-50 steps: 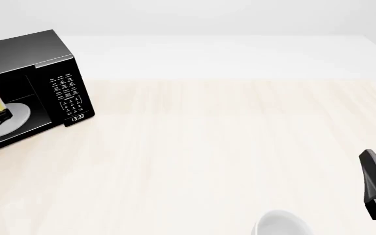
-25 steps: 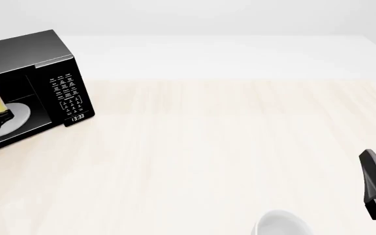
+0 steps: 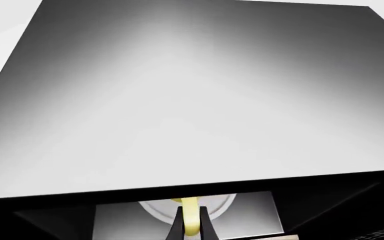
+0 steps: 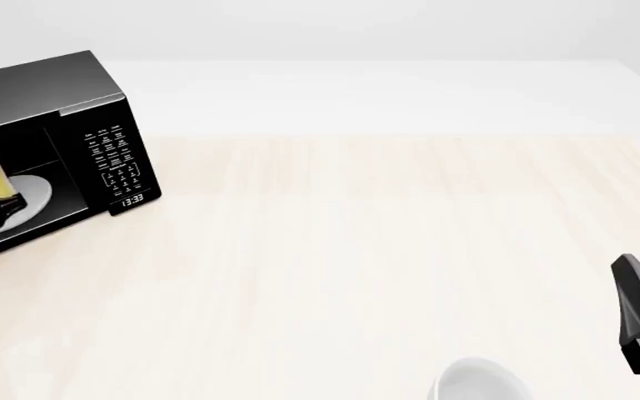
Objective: Put the yellow and white mug in the microwave and close it.
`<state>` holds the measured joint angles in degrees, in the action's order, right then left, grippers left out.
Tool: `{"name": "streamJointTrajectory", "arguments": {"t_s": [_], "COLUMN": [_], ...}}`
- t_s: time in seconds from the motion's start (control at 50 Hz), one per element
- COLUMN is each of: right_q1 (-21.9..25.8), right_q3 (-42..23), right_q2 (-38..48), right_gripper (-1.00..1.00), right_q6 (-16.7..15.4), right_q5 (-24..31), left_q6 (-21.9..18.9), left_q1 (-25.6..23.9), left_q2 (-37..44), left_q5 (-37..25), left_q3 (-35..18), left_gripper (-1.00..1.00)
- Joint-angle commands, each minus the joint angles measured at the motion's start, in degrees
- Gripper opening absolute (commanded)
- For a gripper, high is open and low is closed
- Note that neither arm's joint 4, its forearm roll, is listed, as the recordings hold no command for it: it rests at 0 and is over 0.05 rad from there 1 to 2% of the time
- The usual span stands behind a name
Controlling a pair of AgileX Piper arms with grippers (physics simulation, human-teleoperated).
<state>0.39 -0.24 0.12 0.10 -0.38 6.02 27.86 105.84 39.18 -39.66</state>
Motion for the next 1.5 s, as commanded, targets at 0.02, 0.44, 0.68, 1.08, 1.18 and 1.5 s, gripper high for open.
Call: {"name": "streamJointTrajectory", "arguments": {"t_s": [0.02, 0.44, 0.68, 1.08, 1.18, 1.5], "right_q1": [0.0, 0.0, 0.0, 0.0, 0.0, 0.0], "right_q3": [0.0, 0.0, 0.0, 0.0, 0.0, 0.0], "right_q2": [0.0, 0.0, 0.0, 0.0, 0.0, 0.0], "right_gripper": [1.0, 1.0, 1.0, 1.0, 1.0, 1.0], "right_q6": [0.0, 0.0, 0.0, 0.0, 0.0, 0.0], "right_q5": [0.0, 0.0, 0.0, 0.0, 0.0, 0.0], "left_q6": [-0.2, -0.3, -0.3, -0.5, -0.3, -1.3], "left_q1": [-0.1, 0.3, -0.9, -0.5, -0.8, -1.4], "left_q2": [0.8, 1.0, -1.2, -9.2, -12.6, -26.2], "left_q5": [-0.4, -1.3, -0.9, -1.0, -1.9, -7.6], "left_q3": [-0.8, -1.2, 1.1, 8.1, 10.0, 14.6], "left_gripper": [-1.0, 1.0, 1.0, 1.0, 1.0, 1.0]}}
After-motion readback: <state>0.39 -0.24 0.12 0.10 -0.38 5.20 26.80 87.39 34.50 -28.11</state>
